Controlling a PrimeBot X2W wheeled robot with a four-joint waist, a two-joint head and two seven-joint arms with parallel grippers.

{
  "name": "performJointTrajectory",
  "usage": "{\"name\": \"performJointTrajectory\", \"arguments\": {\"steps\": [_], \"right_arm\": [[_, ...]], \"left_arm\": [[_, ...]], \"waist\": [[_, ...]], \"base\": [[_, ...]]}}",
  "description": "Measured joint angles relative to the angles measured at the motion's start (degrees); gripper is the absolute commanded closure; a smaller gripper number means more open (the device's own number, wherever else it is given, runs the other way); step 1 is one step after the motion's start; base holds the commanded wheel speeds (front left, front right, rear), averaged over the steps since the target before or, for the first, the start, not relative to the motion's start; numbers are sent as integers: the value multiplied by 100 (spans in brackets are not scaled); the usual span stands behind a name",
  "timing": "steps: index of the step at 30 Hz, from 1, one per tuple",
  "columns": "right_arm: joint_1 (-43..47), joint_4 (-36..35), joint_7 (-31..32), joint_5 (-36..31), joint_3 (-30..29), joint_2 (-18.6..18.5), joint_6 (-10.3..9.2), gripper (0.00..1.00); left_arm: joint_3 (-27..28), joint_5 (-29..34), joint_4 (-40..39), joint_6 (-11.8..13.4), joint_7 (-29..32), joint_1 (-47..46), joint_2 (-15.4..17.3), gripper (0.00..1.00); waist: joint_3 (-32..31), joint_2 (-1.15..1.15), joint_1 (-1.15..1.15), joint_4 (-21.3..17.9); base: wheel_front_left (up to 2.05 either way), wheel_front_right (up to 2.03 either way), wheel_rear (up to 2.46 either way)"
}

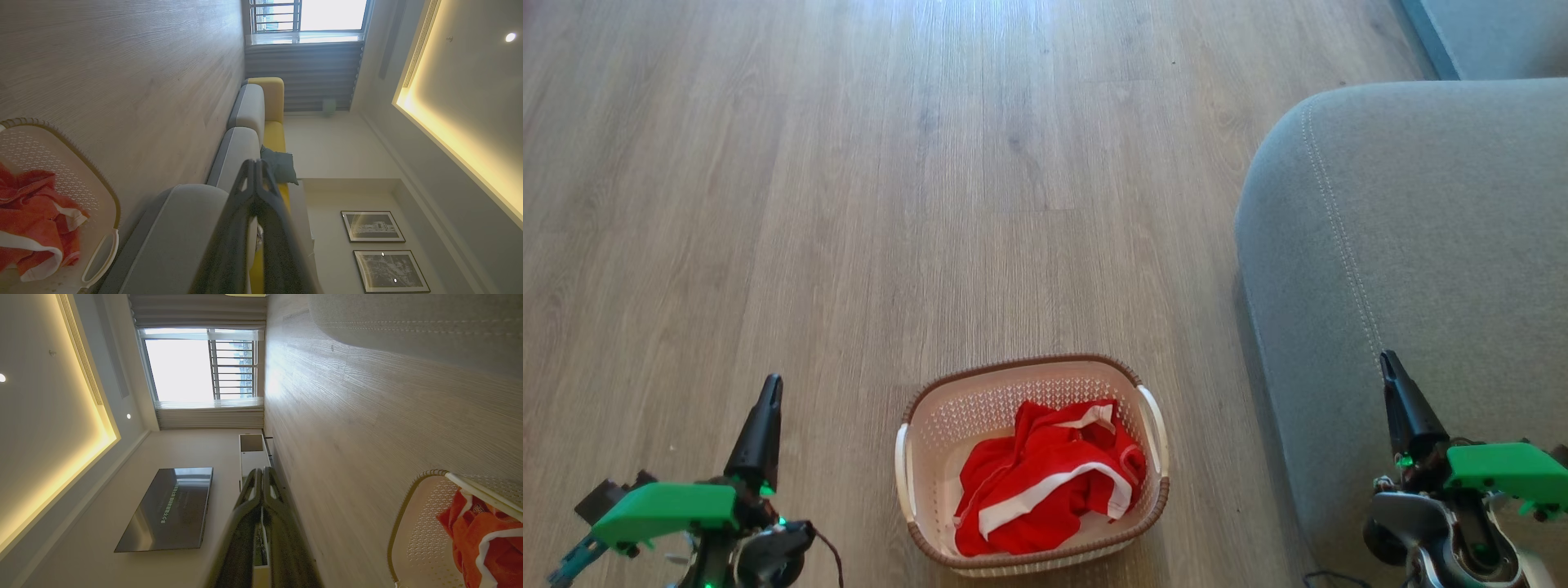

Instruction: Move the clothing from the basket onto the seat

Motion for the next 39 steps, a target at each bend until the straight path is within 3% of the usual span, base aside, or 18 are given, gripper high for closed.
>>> {"name": "performJointTrajectory", "arguments": {"steps": [4,5,11,25,39], "right_arm": [[0,0,-1,-1,-1,1,0,100],[1,11,-1,0,1,3,1,0],[337,430,-10,1,36,54,1,0],[360,354,-243,-331,22,54,1,0],[280,77,-470,-1232,-85,54,1,0]], "left_arm": [[1,0,0,0,0,0,-1,100],[-2,-1,9,3,-1,2,-3,0],[-34,-3,413,14,-11,361,-77,0],[-10,151,330,13,-226,379,-76,0],[287,726,110,10,-465,326,-76,0]], "waist": [[0,0,0,0],[0,0,0,0],[-7,0,0,-2],[-56,0,0,1],[-101,0,0,18]], "base": [[0,0,0],[0,0,0],[0,0,0],[0,0,0],[0,0,0]]}}
